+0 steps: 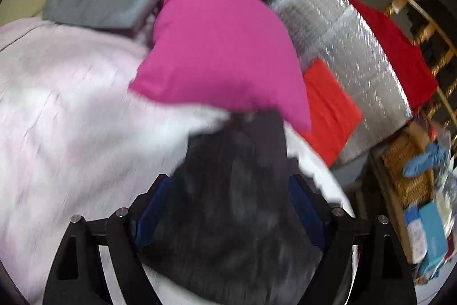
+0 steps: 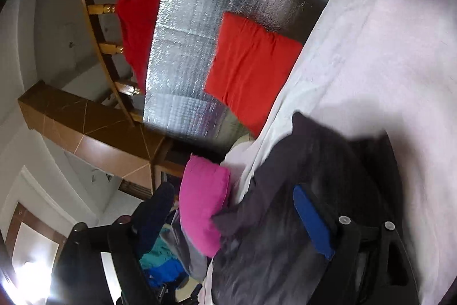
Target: Fold large clothes
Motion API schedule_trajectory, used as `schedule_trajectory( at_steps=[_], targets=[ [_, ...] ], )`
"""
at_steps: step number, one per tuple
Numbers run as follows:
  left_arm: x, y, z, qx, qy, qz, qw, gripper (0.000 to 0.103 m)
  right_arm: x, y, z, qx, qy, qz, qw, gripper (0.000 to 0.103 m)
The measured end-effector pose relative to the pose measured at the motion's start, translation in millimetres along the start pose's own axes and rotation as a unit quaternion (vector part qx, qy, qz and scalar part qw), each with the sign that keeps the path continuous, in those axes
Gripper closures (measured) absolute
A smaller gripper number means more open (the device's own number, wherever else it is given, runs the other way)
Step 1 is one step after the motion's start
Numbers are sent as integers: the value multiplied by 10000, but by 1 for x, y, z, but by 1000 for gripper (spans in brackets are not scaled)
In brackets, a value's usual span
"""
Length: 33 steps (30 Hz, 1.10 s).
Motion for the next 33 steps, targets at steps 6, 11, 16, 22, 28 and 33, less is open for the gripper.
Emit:
schedule_trajectory(
  at_steps=[6, 11, 16, 22, 28, 33],
  targets=[
    [-14, -65, -3, -182, 98, -732, 9971, 18, -37, -56, 4, 209, -500, -175, 9984, 14],
    [-5, -88, -16, -367, 346, -988, 9938, 18, -45, -98, 27, 422, -1148, -574, 9908, 14],
    [11, -94, -26, -867, 286, -1094, 9898, 18, -31, -118, 49, 519, -1558, -872, 9826, 14],
    [32, -84, -33, -1207, 332, -891, 9881, 17, -12, -102, 82, 772, -1878, -642, 9771, 14],
    [40, -81, -27, -1303, 507, -703, 9877, 7, -4, -92, 85, 540, -1898, -287, 9799, 11],
    [50, -83, -11, -787, 829, -720, 9908, 3, 9, -97, 70, -39, -2162, -164, 9762, 0]
  ],
)
Point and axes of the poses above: each gripper's, at about its wrist camera, not at the fingertips, and x roughly the way its jaws point, z to its right, y to its top, the point moved 6 cm from there along x, roughly the way its jaws point, and after that the axes turned 3 degrees about -y, right-handed, at the moved point
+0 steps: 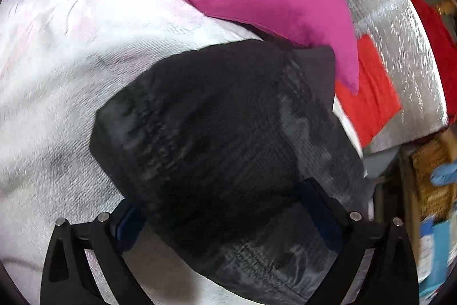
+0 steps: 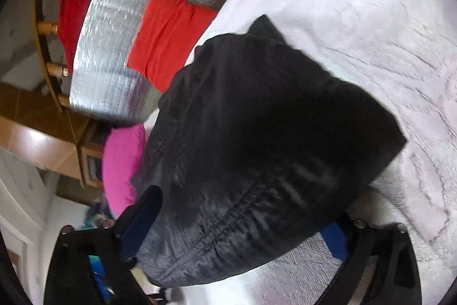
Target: Fold large clothes
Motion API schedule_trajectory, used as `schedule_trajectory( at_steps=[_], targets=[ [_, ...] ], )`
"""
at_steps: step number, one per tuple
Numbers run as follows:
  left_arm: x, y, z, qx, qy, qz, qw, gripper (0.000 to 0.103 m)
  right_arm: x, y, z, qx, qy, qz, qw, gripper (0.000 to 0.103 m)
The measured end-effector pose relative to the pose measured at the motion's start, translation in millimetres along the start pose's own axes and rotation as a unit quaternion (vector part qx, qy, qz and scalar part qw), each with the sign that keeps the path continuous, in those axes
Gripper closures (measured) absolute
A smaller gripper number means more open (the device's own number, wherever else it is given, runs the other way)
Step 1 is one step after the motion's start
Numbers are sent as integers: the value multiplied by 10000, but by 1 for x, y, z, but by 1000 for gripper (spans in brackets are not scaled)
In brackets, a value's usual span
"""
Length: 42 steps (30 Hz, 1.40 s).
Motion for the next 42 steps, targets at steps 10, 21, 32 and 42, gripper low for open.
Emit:
schedule_trajectory(
  at_steps=[10, 21, 32, 42],
  targets=[
    [16, -9, 20, 541, 390, 39, 9978, 0, -2, 13, 7, 561, -230, 319, 9976, 16],
    [8, -6, 22, 617, 564, 127, 9964, 32, -10, 21, -4, 203, -452, 531, 9974, 66],
    [-24, -10, 26, 922, 372, 376, 9943, 70, -42, 16, -30, -435, -450, 798, 9948, 72],
    [-57, -30, 17, 997, 263, 176, 9945, 71, -80, 2, -21, -487, -426, 690, 9955, 72]
  ],
)
Point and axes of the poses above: each gripper's, at about its wrist camera, not at the fingertips, and x roughly the way its jaws point, z to its right, y to its top, the point moved 6 cm from there along x, roughly the way its jaws point, and after that the axes turned 3 degrees about -y, right-handed, at the moved point
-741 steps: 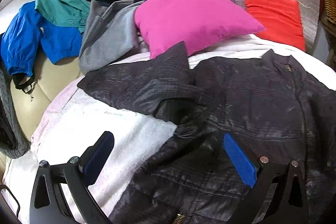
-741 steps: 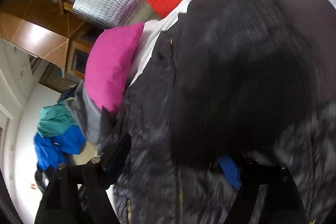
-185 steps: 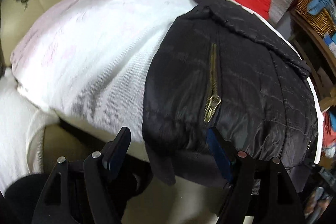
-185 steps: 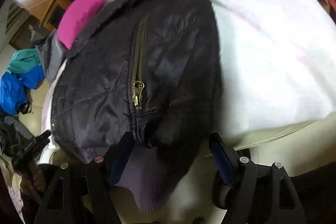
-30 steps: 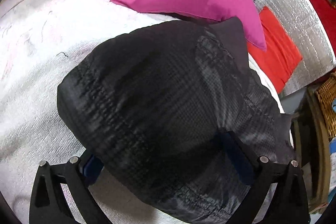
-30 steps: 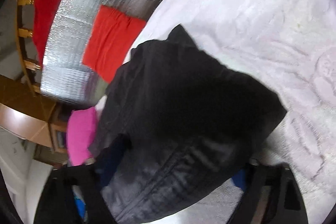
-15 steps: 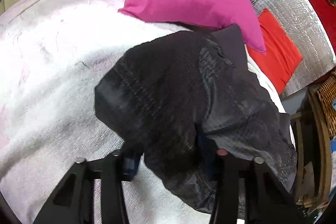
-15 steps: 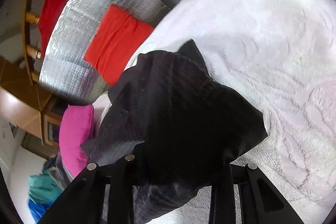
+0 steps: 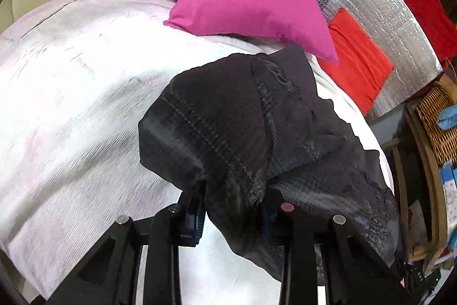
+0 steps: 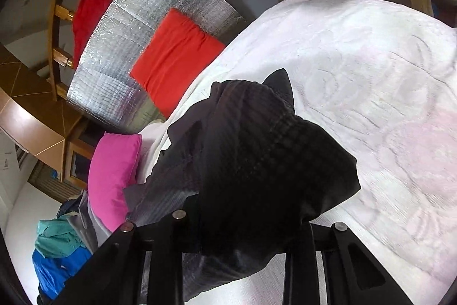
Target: Fold large clothes
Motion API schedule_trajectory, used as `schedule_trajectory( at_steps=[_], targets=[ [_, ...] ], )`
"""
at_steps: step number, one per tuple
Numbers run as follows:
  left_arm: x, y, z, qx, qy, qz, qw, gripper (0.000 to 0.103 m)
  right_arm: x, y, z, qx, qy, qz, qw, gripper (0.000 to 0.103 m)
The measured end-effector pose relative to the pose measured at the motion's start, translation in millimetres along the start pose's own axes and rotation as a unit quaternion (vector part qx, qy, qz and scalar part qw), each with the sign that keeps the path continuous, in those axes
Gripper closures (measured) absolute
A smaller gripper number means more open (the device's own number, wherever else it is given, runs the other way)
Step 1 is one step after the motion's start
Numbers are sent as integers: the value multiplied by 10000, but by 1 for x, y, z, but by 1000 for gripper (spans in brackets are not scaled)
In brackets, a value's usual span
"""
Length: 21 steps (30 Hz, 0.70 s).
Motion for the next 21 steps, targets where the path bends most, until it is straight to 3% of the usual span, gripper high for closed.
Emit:
schedule_trajectory(
  at_steps=[18, 21],
  targets=[
    [-56, -71, -36, 459, -10, -121, 9989, 70, -75, -66, 55, 310, 48, -180, 9993, 72],
    [-57, -77, -43, 752, 58, -233, 9969, 64, -75, -72, 61, 195, -26, -349, 9992, 71]
  ],
)
Point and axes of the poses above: each gripper's, at about its wrist camera, not at the fingertips, and x roughly the way its jaws point, z to its right, y to its top, the point moved 6 cm from there along x, roughly the way its jaws point, and after that the axes turned 3 degrees about -y, right-handed, at the moved point
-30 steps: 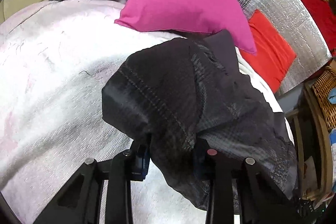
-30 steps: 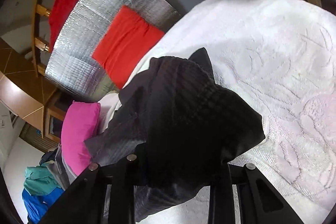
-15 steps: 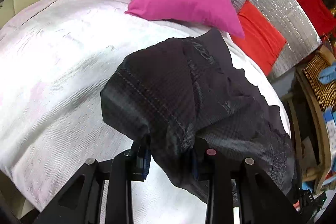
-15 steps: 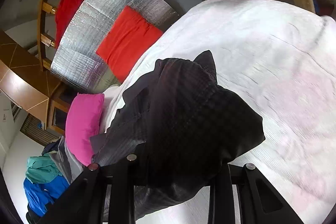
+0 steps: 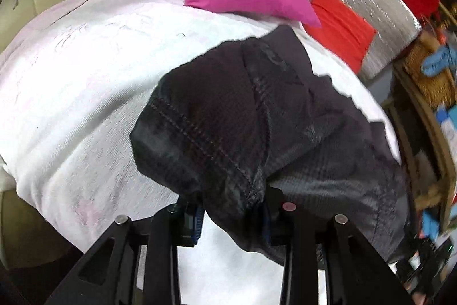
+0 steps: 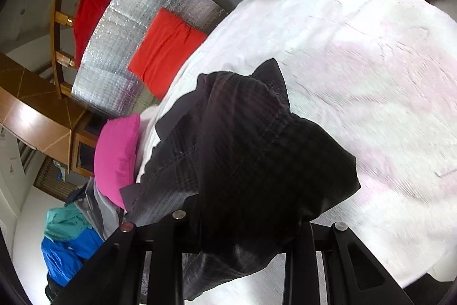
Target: Fold large clothes
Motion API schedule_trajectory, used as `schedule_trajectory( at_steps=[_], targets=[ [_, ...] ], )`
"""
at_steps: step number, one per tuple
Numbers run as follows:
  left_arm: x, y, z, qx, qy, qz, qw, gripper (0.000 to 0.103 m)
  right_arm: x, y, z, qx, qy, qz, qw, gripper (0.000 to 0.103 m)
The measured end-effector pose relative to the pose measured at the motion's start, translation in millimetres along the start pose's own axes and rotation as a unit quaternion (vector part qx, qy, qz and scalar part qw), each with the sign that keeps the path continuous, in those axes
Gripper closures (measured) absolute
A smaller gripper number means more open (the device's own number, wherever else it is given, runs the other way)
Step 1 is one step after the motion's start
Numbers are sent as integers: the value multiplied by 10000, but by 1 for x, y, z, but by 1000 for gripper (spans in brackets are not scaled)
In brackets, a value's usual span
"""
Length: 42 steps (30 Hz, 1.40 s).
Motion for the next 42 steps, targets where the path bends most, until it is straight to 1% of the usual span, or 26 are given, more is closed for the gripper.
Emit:
schedule_trajectory(
  at_steps=[2, 3, 4, 6, 7, 10, 12, 14, 16, 17, 19, 22, 24, 26, 27, 28, 29, 30, 31, 32, 33, 34, 36, 38, 41, 42],
  targets=[
    [5, 4, -8, -204, -140, -225, 9994, 57, 3, -1, 4, -1, -43, -196, 9998, 63],
    [7, 5, -11, -311, -218, -374, 9986, 52, 3, -2, 7, 20, -34, -293, 9996, 57],
    [7, 3, -16, -380, -259, -553, 9974, 46, 2, -3, 10, 73, 22, -447, 9990, 37],
    [1, 2, -24, -411, -371, -746, 9957, 45, -3, -7, 16, 249, 168, -698, 9971, 21],
    [-5, 1, -27, -361, -411, -755, 9956, 45, -8, -10, 18, 232, 255, -823, 9960, 21],
    [-32, 0, -31, -99, -456, -664, 9967, 44, -30, -18, 18, -191, 459, -1171, 9919, 21],
    [-58, 10, -30, 205, -408, -301, 9985, 44, -49, -17, 9, -576, 778, -1313, 9866, 21],
    [-71, 29, -27, 356, -262, 58, 9990, 36, -69, -8, -3, -958, 913, -1168, 9843, 21],
    [-76, 54, -24, 350, -143, 456, 9982, 23, -83, 13, -18, -1273, 839, -759, 9854, 21],
    [-72, 65, -23, 310, -60, 563, 9979, 21, -84, 27, -26, -1408, 725, -496, 9861, 20],
    [-50, 83, -22, 226, 144, 453, 9986, 20, -76, 50, -33, -1527, 432, -149, 9872, 19],
    [1, 92, -29, -52, 363, -238, 9990, 20, -39, 79, -31, -1456, -206, 38, 9891, 19],
    [17, 86, -38, -205, 398, -408, 9982, 21, -2, 91, -25, -1310, -487, -44, 9902, 19],
    [25, 84, -36, -223, 331, -364, 9985, 22, 31, 91, -17, -1138, -551, -367, 9913, 19],
    [26, 85, -33, -111, 284, -249, 9992, 31, 39, 88, -14, -1109, -527, -456, 9914, 21],
    [27, 88, -30, 52, 357, -138, 9993, 47, 48, 85, -13, -1086, -498, -536, 9914, 30],
    [25, 89, -29, 184, 430, -74, 9989, 54, 59, 83, -15, -1176, -596, -600, 9895, 58],
    [26, 91, -26, 319, 483, 15, 9983, 64, 62, 82, -18, -1344, -819, -577, 9859, 71],
    [26, 94, -24, 386, 485, 113, 9980, 74, 63, 82, -24, -1533, -1021, -451, 9819, 75],
    [27, 96, -22, 423, 456, 192, 9979, 78, 61, 83, -32, -1703, -1103, -281, 9788, 84],
    [31, 99, -21, 425, 430, 256, 9978, 82, 60, 83, -40, -1788, -1133, -175, 9772, 85],
    [34, 104, -21, 431, 429, 315, 9976, 84, 56, 85, -50, -1895, -1137, 65, 9753, 85],
    [41, 112, -15, 574, 515, 462, 9960, 86, 48, 90, -64, -2057, -1132, 476, 9709, 85],
    [50, 119, -11, 618, 640, 489, 9948, 86, 51, 96, -69, -2043, -1166, 653, 9697, 85],
    [69, 125, -11, 657, 871, 386, 9933, 83, 82, 96, -46, -1785, -1588, 259, 9707, 85],
    [76, 123, -13, 696, 964, 302, 9924, 75, 96, 94, -35, -1656, -1702, -20, 9714, 84]
  ],
)
Point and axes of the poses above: each gripper's, at about its wrist camera, not at the fingertips, and x roughly the way its jaws point, z to its right, y to its top, the point moved 6 cm from there along x, roughly the way its jaws point, and after that the axes turned 3 degrees about -y, right-handed, at the moved point
